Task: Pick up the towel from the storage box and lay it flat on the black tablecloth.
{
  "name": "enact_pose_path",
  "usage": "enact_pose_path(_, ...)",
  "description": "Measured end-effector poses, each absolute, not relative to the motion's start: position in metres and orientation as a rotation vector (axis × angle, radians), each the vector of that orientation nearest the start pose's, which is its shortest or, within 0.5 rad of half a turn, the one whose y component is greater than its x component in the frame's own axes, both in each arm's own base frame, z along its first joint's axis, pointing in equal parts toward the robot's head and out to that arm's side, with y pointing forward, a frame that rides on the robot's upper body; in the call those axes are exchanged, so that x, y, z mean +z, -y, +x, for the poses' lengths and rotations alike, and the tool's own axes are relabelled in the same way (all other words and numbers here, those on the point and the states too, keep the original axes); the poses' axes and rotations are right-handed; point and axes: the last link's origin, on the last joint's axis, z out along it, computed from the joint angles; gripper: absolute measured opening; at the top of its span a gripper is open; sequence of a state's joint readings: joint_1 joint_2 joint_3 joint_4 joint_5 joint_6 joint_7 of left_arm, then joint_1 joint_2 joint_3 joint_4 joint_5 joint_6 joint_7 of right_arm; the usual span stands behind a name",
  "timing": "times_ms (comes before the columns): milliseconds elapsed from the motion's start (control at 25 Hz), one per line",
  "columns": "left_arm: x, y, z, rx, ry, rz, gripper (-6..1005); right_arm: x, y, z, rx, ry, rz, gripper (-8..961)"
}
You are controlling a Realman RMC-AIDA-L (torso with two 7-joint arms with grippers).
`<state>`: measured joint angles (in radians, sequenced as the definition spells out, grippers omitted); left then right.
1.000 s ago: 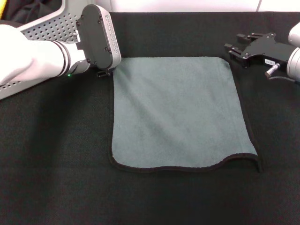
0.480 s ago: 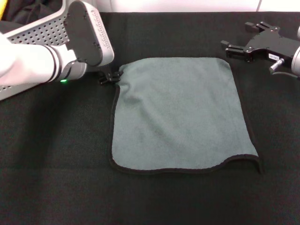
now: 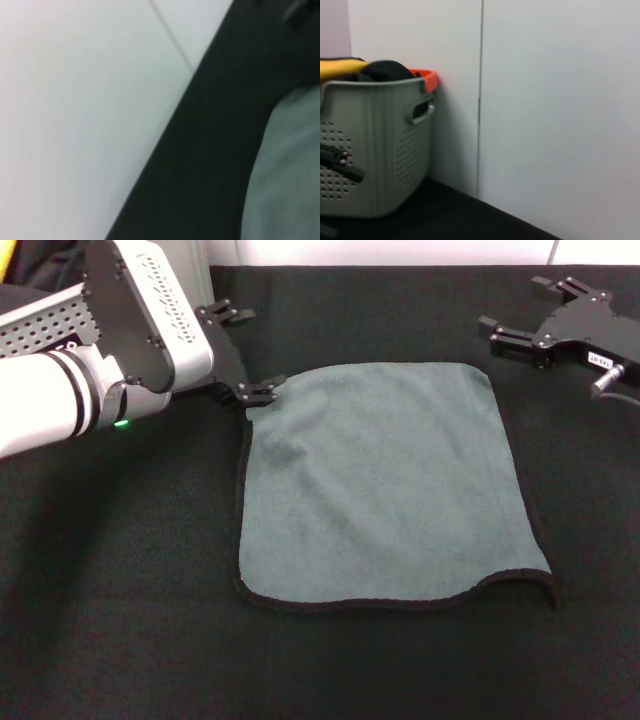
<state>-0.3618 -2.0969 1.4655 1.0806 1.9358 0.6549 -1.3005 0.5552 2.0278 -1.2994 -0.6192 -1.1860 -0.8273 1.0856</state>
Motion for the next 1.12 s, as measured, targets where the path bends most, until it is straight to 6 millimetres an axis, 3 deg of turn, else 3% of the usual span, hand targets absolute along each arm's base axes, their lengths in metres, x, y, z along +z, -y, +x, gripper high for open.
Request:
enact_pose_path(320, -0.007, -0.348, -0.210, -0.457, -0.003, -2.449, 867, 0.005, -0.382, 0.225, 0.776, -0.292, -2.353, 888)
enact_pose_path(640, 0.027, -0.305, -0.224, -1.016, 0.220, -2.608, 867, 0.021, -0.336, 0.207, 1.001, -0.164, -2.535, 887)
enact_pose_path(880, 0.030, -0.280, -0.231, -1.139, 0.330, -2.741, 866, 0.031, -0.305, 0.195, 1.095, -0.061, -2.718, 887)
enact_pose_path(1120, 0.019, -0.270, -0.233, -1.129, 0.359, -2.785, 866, 0.031, -0.295, 0.187, 1.072, -0.020, -2.809, 887)
